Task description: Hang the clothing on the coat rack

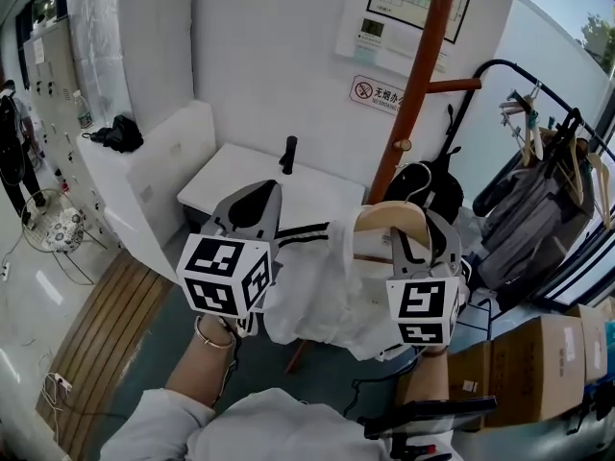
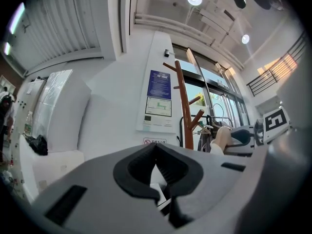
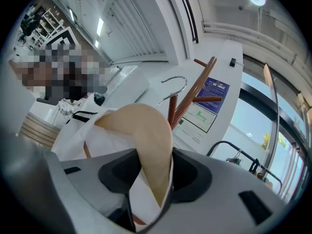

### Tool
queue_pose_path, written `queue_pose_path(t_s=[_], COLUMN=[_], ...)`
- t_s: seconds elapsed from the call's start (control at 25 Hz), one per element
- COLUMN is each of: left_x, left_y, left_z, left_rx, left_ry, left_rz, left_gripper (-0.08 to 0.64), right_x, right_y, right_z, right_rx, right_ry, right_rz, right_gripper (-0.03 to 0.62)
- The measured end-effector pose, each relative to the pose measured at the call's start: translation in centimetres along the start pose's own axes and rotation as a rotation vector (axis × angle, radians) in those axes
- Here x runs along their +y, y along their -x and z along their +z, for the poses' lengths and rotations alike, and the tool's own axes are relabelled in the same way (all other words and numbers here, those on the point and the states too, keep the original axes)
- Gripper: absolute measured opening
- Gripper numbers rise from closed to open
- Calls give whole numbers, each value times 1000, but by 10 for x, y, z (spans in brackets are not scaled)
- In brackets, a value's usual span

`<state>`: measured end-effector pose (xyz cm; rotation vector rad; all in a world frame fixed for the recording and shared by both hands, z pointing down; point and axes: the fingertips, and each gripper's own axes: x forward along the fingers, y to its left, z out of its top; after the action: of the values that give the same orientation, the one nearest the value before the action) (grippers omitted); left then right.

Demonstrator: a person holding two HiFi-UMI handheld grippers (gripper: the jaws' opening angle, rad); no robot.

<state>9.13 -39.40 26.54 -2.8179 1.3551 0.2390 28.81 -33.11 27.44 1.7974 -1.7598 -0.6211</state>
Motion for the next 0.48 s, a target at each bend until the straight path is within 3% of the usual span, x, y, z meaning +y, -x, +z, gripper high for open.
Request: queue_pose_path(t_s=[0.48], left_x=[17], left_y=[10], left_z=[10], left_rx=[-14], left_ry=[-2], left_rz=[27], left_gripper=[8], right_x=[-13], right_y=[-8], right_z=[16], right_rx=[17], right_ry=[32], right_rz=[9], right_gripper=[187])
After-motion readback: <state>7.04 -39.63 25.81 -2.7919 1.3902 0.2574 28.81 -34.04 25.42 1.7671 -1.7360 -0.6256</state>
